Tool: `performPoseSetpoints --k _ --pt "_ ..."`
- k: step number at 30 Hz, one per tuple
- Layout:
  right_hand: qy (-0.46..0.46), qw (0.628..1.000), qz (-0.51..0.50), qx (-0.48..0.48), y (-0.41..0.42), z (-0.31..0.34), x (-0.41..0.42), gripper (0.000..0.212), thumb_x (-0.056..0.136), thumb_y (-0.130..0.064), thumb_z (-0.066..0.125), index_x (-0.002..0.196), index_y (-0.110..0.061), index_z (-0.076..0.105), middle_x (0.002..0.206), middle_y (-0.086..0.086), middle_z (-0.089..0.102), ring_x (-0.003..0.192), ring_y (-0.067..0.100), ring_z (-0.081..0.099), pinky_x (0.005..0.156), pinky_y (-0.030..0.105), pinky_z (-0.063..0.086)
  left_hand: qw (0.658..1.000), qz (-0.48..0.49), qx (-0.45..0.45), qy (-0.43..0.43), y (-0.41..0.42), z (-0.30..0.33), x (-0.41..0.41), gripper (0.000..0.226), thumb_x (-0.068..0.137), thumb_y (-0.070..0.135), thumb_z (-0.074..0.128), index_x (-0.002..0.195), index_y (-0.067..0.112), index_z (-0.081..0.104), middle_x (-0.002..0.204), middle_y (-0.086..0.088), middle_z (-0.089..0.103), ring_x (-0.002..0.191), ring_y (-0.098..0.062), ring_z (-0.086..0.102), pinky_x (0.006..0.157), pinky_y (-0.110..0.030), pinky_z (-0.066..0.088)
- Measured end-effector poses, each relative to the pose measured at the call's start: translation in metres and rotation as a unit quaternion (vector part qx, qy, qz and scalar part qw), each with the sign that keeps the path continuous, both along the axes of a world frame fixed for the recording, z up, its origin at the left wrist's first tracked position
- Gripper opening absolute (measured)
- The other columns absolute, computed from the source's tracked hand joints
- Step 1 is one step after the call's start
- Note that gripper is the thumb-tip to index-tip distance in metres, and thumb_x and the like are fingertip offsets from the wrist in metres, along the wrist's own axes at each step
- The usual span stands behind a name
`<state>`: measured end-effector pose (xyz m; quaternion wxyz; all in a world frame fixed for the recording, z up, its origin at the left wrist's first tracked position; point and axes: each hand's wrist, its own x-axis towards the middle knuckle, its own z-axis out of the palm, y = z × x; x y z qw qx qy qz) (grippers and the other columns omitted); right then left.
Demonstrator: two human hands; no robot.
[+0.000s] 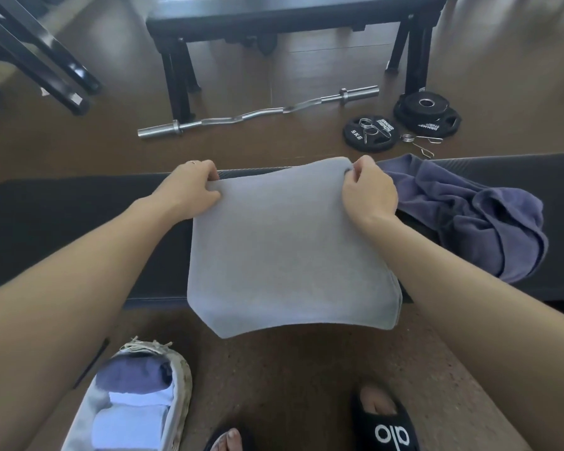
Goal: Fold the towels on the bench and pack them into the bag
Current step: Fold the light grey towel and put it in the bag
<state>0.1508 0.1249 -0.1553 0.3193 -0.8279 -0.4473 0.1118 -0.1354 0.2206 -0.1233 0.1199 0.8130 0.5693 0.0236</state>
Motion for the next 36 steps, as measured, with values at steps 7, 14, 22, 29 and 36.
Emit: performPoseSetpoints --k 7,14,22,29,36 --pt "-0.018 0.999 0.017 -0.048 0.014 -0.001 0.014 0.023 0.104 -0.022 0.039 0.115 -0.01 0.054 0.116 0.016 0.066 0.108 0.037 0.058 0.076 0.034 0.034 0.999 0.005 0.011 -0.035 0.003 -0.007 -0.004 0.018 0.098 0.037 0.059 0.09 0.021 0.057 0.092 0.002 0.058 0.087 -0.023 0.055 0.072 -0.037 0.042" --pt "-0.12 0.988 0.042 -0.087 0.017 -0.005 0.009 0.025 0.102 -0.015 0.041 0.122 -0.004 0.051 0.125 0.021 0.058 0.115 0.043 0.058 0.082 0.037 0.043 0.998 0.036 0.0 -0.043 0.005 -0.005 -0.011 0.028 0.1 0.04 0.056 0.091 0.015 0.066 0.095 -0.005 0.058 0.093 -0.028 0.055 0.076 -0.036 0.041" --pt "-0.198 0.97 0.05 -0.136 0.018 -0.004 0.001 0.027 0.098 -0.004 0.045 0.125 0.0 0.046 0.13 0.019 0.054 0.113 0.04 0.063 0.081 0.04 0.05 0.951 0.136 -0.083 -0.265 0.002 0.007 -0.011 0.032 0.094 0.032 0.071 0.095 0.001 0.065 0.096 -0.013 0.074 0.09 -0.029 0.072 0.089 -0.045 0.059" --pt "-0.275 0.955 0.044 -0.104 0.014 -0.015 0.002 0.022 0.103 -0.009 0.036 0.122 -0.003 0.046 0.12 0.018 0.059 0.1 0.039 0.067 0.062 0.036 0.035 0.962 0.162 0.038 -0.218 -0.001 -0.017 -0.007 0.025 0.09 0.034 0.075 0.092 0.012 0.065 0.092 -0.003 0.068 0.092 -0.024 0.063 0.069 -0.028 0.046" --pt "-0.418 0.9 0.124 0.015 0.011 0.005 -0.015 0.04 0.085 -0.006 0.027 0.115 -0.007 0.054 0.104 0.018 0.057 0.087 0.037 0.058 0.066 0.042 0.044 0.984 0.106 0.1 -0.104 -0.01 -0.018 0.014 0.056 0.099 0.025 0.057 0.149 0.018 0.034 0.14 -0.02 0.043 0.119 -0.039 0.05 0.099 -0.05 0.045"
